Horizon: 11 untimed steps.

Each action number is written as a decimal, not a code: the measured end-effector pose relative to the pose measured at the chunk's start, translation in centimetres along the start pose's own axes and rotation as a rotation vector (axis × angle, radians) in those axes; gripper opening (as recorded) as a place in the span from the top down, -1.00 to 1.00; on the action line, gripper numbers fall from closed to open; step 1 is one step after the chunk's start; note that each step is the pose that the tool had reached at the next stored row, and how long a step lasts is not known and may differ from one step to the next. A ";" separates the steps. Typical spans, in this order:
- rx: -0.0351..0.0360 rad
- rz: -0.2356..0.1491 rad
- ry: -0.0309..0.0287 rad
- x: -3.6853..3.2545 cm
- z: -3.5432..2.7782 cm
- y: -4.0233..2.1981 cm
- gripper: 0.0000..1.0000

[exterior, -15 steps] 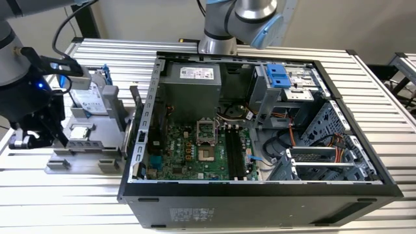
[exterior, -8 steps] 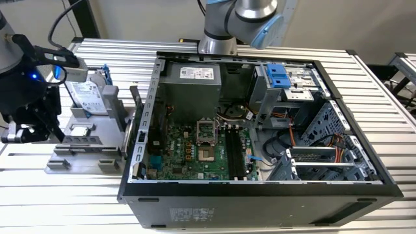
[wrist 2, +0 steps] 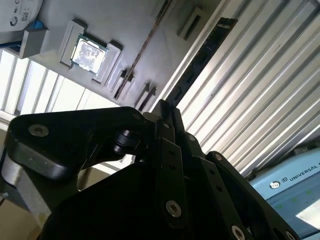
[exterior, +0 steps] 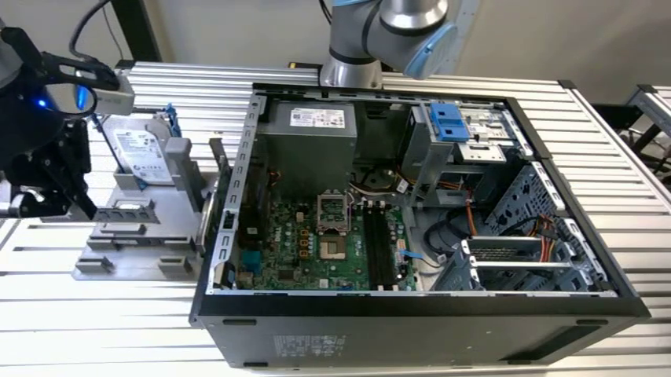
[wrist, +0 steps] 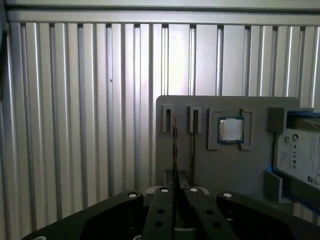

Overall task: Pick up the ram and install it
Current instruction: 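Pick up the ram and move it above insertion slot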

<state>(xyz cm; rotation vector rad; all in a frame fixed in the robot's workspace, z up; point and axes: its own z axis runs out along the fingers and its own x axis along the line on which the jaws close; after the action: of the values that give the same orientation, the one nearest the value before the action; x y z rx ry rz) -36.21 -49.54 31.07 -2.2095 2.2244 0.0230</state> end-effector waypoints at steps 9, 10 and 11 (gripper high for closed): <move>0.0001 0.000 0.0000 -0.04 -2.39 0.01 1.00; 0.0001 0.000 0.0000 -0.04 -2.66 0.02 1.00; 0.0001 0.000 -0.0001 -0.05 -2.97 0.02 1.00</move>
<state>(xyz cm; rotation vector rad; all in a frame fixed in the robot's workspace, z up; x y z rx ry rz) -36.21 -49.53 34.04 -2.2093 2.2243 0.0229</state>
